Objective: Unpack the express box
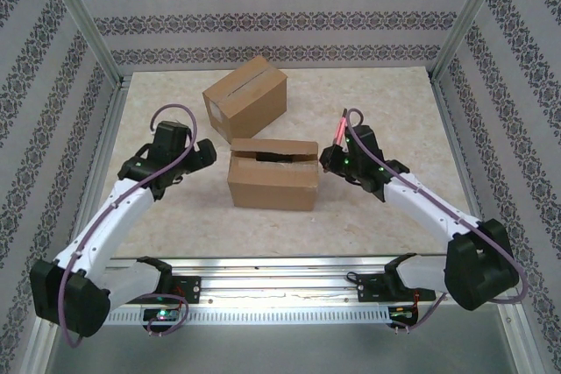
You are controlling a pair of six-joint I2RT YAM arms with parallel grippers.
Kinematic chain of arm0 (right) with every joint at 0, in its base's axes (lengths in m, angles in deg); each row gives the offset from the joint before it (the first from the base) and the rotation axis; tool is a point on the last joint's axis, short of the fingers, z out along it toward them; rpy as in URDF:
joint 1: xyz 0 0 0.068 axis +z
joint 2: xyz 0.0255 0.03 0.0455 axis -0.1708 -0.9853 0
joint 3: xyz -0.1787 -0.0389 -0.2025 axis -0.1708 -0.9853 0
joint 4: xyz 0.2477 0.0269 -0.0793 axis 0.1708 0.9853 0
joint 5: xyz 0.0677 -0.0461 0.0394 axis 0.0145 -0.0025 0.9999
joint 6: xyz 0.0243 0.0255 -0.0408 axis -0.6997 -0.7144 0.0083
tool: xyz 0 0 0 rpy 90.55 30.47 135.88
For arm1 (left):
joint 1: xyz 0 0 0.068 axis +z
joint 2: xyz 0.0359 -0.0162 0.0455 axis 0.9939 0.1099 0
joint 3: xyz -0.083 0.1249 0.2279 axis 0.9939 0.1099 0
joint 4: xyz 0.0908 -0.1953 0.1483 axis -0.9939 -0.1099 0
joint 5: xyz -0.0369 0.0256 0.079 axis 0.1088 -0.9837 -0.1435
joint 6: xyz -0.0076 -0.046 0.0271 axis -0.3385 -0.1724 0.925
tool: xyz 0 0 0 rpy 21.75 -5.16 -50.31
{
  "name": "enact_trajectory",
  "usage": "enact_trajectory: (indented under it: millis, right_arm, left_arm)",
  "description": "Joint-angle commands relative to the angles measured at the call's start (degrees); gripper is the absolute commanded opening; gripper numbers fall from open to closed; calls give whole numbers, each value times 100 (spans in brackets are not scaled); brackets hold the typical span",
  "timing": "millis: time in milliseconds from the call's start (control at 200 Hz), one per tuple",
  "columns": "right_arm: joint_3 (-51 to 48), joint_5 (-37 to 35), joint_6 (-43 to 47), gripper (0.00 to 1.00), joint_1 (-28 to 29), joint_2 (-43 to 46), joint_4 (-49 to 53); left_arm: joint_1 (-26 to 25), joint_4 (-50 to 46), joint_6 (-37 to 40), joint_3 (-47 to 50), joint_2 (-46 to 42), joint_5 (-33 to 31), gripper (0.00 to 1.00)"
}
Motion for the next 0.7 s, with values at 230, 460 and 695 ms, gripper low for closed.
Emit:
enact_trajectory:
  millis: [230, 460, 695]
  right_arm:
    - [-515, -32, 27, 0, -69, 507, -98]
    - [-762, 2, -103, 0, -53, 609, -243]
    - [-1012, 6, -422, 0, 304, 790, -355]
  left_arm:
    - [-25, 1691, 70, -455, 46, 1855, 100]
    - [-144, 2120, 223, -666, 1030, 1979, 100]
    - [-343, 1988, 141, -580, 1433, 2064, 100]
